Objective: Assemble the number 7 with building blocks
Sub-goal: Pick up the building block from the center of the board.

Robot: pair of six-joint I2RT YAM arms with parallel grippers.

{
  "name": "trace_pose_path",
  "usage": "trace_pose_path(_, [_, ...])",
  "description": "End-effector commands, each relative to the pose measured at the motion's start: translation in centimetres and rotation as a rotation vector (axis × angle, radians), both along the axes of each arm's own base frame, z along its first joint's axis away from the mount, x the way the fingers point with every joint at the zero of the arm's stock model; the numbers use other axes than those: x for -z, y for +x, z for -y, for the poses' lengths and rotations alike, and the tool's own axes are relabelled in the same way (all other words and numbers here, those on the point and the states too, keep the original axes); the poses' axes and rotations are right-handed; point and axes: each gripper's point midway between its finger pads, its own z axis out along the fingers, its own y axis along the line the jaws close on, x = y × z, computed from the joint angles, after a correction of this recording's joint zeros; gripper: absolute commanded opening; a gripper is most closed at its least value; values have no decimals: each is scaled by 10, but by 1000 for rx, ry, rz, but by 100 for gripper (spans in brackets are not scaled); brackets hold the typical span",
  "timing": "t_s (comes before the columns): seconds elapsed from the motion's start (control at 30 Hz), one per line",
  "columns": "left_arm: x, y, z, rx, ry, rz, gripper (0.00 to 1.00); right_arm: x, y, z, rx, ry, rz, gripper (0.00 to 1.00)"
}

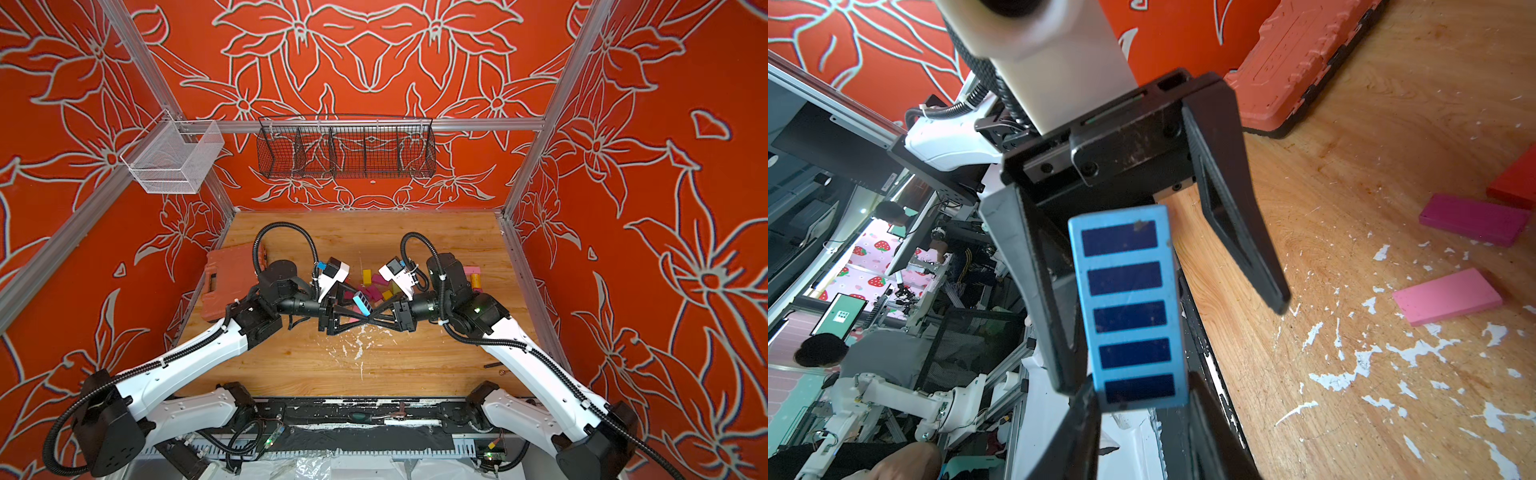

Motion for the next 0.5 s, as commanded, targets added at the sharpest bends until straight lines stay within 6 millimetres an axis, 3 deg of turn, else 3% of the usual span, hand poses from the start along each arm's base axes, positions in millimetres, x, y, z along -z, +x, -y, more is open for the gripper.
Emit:
trace_pose_path(0.0, [-22, -9, -1, 32, -41, 80, 69, -3, -8, 3, -31, 23, 27, 33])
trace_pose_path(0.27, [-29, -11, -2, 37, -50, 105, 58, 0, -11, 5, -42, 28, 35, 33])
trace_pose_path(0.47, [-31, -13, -1, 52, -54, 110, 57, 5, -12, 4, -50, 41, 28, 33])
